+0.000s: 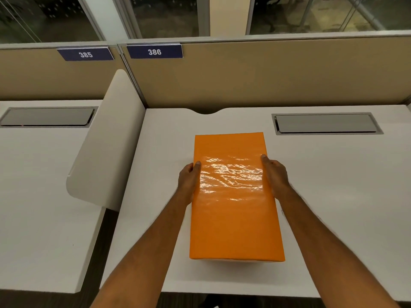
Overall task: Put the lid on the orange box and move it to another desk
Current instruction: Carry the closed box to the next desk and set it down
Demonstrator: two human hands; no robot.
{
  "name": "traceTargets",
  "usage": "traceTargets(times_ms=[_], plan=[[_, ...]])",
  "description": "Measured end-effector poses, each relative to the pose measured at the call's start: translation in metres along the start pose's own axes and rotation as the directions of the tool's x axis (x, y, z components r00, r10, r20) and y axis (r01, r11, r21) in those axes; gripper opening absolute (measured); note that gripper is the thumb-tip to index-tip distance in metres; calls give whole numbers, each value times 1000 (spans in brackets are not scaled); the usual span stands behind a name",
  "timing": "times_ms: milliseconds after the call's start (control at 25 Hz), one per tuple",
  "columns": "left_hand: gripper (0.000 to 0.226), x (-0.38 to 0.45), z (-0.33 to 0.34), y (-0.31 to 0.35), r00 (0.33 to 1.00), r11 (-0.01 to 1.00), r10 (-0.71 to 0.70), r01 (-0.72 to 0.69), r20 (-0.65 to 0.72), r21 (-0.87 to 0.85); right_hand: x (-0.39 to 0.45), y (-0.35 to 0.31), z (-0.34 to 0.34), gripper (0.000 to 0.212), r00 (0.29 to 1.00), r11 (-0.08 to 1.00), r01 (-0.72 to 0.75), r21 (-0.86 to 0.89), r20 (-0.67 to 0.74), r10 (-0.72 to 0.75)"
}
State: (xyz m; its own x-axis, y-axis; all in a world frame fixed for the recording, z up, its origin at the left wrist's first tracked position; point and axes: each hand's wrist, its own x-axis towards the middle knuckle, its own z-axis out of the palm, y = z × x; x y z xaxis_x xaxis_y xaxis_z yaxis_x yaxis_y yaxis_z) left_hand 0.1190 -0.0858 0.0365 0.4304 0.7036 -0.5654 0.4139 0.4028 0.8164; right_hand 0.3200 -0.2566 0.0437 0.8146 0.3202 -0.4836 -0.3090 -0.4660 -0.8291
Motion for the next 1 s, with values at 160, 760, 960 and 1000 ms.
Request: traceTargets(times_ms=[160,760,960,1000], plan=[[27,1,5,3,999,999,31,-30,-39,35,12,7,5,35,998,999,-22,-44,-56,20],[40,8,11,-13,995,995,80,-76,-64,56,8,21,15,46,967,982,150,-113,-192,-169],[48,-1,7,-12,993,988,109,-104,-34,113,0,18,10,44,970,986,151,-70,-183,-162],[49,-7,5,-14,994,986,110,-107,-16,127,-2,19,6,44,977,987,145,-67,-149,-153]])
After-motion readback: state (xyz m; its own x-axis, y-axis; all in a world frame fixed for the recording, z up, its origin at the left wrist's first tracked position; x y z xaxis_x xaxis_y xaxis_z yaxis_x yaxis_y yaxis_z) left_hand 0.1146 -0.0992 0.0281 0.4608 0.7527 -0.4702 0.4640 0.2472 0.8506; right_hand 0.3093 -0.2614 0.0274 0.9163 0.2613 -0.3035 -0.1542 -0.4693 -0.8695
